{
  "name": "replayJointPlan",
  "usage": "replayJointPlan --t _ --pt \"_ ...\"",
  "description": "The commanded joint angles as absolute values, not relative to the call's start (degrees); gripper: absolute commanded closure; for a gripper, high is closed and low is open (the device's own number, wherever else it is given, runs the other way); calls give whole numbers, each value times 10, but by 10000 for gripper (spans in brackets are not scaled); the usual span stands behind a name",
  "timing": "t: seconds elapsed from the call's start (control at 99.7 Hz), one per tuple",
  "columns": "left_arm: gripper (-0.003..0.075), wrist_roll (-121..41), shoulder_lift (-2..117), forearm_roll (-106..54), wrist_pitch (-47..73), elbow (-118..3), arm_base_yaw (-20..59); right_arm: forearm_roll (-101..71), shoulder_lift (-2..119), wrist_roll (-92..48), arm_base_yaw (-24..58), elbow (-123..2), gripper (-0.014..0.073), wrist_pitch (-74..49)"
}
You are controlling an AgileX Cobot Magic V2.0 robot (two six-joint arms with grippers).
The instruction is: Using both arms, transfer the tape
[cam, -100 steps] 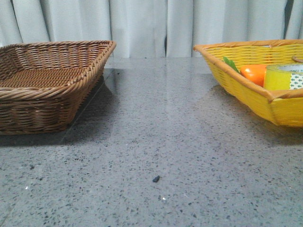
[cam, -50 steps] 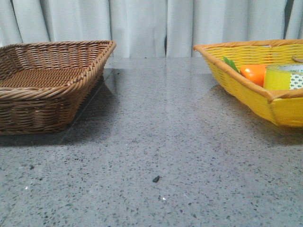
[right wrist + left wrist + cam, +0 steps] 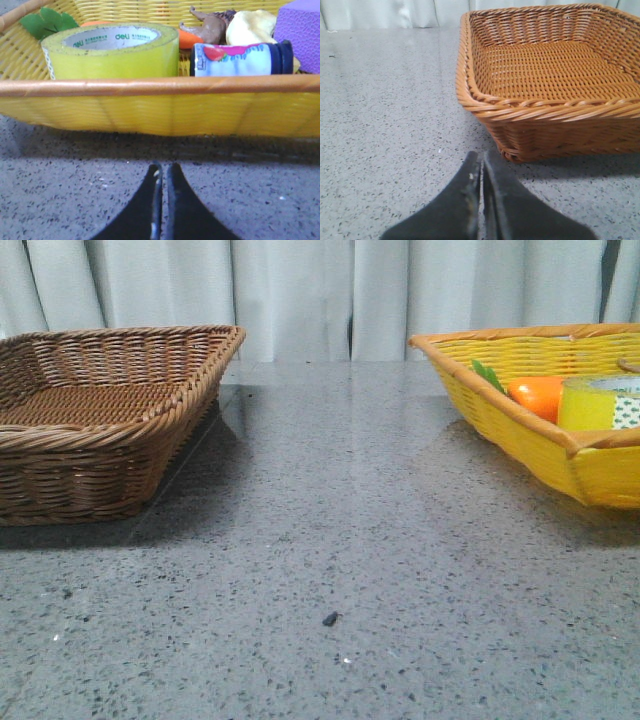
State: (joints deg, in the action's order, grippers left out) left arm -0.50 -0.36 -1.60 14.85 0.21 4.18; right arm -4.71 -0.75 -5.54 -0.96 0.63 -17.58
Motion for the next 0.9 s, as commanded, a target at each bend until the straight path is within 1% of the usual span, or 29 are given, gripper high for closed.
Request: replayJointPlan --t 0.0,0.371,0.612,0.772,0.893 --pt "741 -3 -21 -22 97 7 41 -44 -18 -60 -13 18 660 -104" --pt "741 -3 -21 -22 92 7 41 -44 -18 -60 -13 18 660 -40" --pt "741 -3 -21 -25 32 7 41 -51 -18 -60 -13 14 660 -44" --pt "741 3 -20 -36 32 -12 41 -78 -17 -60 -13 -2 660 -51" --pt "741 0 4 -39 47 -43 41 -115 -14 -60 -13 -22 659 -67"
